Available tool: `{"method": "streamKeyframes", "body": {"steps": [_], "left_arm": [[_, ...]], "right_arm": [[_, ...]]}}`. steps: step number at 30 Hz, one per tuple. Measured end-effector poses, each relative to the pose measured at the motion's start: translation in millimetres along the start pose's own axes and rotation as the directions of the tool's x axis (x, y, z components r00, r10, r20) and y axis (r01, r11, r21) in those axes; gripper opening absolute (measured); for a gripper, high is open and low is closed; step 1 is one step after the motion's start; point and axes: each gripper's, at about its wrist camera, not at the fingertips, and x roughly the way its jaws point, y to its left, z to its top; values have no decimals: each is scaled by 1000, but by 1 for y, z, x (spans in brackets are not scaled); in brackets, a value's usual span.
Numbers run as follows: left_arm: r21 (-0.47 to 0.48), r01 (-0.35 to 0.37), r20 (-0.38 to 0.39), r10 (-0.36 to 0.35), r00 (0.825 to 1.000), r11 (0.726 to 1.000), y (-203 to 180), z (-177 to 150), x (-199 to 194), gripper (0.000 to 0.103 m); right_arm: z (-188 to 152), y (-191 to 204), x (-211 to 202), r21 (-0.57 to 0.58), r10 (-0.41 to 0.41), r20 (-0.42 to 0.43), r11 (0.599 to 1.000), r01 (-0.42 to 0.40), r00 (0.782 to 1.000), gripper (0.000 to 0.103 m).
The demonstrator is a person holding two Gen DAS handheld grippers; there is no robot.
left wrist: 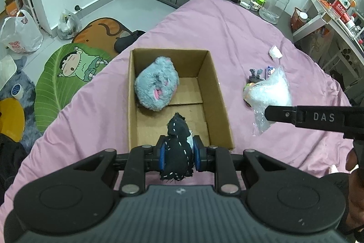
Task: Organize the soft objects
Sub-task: 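Carry the black patch and bubble-wrap bag over the box with both tools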
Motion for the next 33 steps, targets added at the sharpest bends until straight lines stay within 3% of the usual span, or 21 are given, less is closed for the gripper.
{"method": "streamKeyframes", "body": {"steps": [13, 33], "left_arm": [[-64, 23, -32, -25, 999, 998, 34, 18, 27, 22], [-78, 28, -106, -36, 994, 997, 34, 39, 70, 26]], "right_arm": [[7, 18, 16, -21, -14, -14, 1000, 14, 1000, 21], [31, 26, 48, -43, 11, -51, 999, -13, 999, 21]]}}
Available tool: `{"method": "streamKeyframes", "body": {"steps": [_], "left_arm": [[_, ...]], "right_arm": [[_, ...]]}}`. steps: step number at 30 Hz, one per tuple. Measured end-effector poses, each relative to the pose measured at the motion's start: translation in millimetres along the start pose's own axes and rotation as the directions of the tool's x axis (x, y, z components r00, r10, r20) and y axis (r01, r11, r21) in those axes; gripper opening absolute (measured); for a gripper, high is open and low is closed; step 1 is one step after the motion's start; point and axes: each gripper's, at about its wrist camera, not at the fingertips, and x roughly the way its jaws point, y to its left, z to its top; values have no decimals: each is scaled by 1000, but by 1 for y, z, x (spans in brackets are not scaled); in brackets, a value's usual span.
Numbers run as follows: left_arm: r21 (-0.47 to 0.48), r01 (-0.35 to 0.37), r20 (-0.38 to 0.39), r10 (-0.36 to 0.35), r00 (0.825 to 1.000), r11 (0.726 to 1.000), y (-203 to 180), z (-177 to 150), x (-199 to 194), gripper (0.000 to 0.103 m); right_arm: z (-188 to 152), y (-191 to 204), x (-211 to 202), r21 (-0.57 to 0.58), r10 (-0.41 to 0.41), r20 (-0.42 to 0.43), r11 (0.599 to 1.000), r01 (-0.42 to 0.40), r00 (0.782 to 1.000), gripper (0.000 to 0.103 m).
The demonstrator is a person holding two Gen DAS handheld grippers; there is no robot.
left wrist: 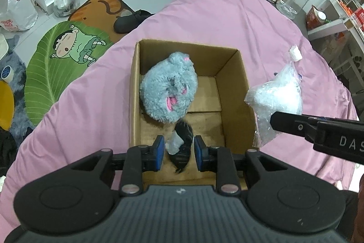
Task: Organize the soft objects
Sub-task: 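Carry the black patch and bubble-wrap bag over the box with both tools, then open the left tool to drop the black patch while the right tool releases the bubble-wrap bag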
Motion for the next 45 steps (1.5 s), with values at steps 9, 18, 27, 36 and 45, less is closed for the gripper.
{"method": "streamKeyframes", "body": {"steps": [9, 18, 27, 36, 45], "left_arm": [[-51, -19, -3, 19, 1000, 999, 11, 7, -1, 26], [-85, -56, -2, 56, 998, 995, 22, 8, -12, 29], [-94, -71, -6, 71, 997, 993, 22, 6, -23, 67], [-81, -103, 27, 106, 994, 991, 13, 1, -37, 87], [-75, -105, 57, 109, 992, 992, 1, -5, -51, 103]], "right_arm": [[17, 11, 15, -31, 24, -1, 999, -24, 1000, 21], [32, 21, 20, -46, 54, 13, 998, -53, 998, 27], [29, 9, 10, -13, 43, 35, 999, -42, 998, 48], [14, -5, -7, 2, 40, 41, 999, -40, 998, 64], [6, -16, -32, -18, 43, 90, 999, -41, 995, 97]]}}
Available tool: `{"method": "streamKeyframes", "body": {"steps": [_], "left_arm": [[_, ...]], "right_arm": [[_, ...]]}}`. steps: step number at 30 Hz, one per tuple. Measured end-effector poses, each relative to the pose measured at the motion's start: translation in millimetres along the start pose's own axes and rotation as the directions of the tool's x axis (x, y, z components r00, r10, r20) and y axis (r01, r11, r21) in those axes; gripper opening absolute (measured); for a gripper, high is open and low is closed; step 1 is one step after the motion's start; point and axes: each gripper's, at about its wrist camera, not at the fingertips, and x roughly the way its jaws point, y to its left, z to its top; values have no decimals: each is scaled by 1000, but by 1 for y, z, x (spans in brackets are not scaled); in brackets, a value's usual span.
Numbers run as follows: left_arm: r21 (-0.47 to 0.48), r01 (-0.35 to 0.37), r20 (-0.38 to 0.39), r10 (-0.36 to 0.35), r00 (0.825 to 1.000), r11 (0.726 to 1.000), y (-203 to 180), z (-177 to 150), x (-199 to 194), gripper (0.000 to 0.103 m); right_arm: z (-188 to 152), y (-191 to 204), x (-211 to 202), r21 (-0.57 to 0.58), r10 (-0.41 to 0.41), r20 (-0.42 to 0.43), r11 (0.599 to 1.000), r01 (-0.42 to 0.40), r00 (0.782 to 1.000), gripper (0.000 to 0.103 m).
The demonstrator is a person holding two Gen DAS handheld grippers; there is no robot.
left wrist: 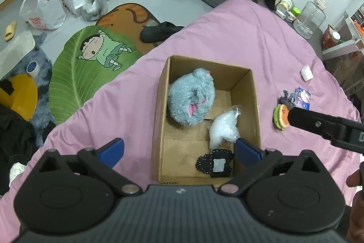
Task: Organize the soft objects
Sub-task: 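Open the left tool to drop the black patch while the right tool releases the bubble-wrap bag, then move both tools from the box toward the burger plush and fish plush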
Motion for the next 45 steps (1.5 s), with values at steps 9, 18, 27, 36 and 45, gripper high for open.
{"method": "streamKeyframes", "body": {"steps": [9, 18, 27, 36, 45], "left_arm": [[34, -24, 46, 22, 999, 999, -14, -7, -16, 103], [56, -31, 65, 28, 998, 998, -28, -20, -26, 103], [71, -41, 65, 36, 997, 997, -43, -30, -33, 103], [94, -22, 69, 15, 997, 995, -72, -33, -35, 103], [101, -27, 88, 18, 996, 995, -96, -33, -35, 103]], "right_arm": [[-14, -19, -16, 38, 0, 6, 999, 0, 1000, 103], [-27, -38, -34, 56, -2, 24, 998, 0, 1000, 103], [-40, -58, -47, 79, -14, 35, 997, 11, 999, 103], [-49, -87, -64, 123, -32, 67, 992, 23, 997, 103], [-55, -118, -73, 164, -58, 77, 985, 45, 995, 103]]}}
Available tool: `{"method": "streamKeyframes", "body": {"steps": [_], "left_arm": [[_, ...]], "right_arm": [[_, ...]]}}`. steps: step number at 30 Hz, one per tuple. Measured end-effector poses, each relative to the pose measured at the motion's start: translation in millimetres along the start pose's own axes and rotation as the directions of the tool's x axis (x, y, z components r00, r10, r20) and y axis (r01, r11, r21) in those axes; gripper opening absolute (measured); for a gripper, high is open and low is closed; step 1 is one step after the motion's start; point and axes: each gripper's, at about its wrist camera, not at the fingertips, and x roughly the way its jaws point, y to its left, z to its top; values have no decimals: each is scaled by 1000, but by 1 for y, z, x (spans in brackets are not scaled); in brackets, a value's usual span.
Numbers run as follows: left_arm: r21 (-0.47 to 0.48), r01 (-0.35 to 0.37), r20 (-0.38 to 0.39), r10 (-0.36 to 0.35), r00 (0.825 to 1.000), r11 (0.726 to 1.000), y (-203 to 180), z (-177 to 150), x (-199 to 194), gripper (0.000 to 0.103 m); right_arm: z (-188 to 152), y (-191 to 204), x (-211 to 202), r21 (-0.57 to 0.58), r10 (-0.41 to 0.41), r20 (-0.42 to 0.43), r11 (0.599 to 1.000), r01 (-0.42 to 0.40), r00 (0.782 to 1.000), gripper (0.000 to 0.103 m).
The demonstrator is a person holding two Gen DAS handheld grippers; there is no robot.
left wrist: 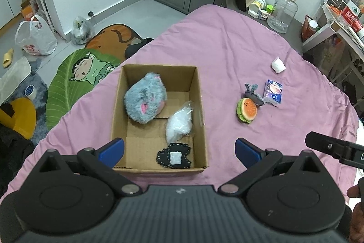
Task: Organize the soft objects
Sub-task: 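Move both tools from the box toward the burger plush and fish plush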
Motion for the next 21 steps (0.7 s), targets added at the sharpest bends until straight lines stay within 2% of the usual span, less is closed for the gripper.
{"method": "streamKeyframes", "body": {"steps": [12, 21], "left_arm": [[55, 17, 2, -17, 1000, 998, -37, 10, 12, 102], [92, 41, 4, -42, 999, 995, -66, 22, 30, 100]], "right_arm": [[8, -34, 0, 35, -5, 19, 999, 5, 1000, 103], [20, -61, 8, 99, 21, 16, 995, -23, 1000, 102]]}}
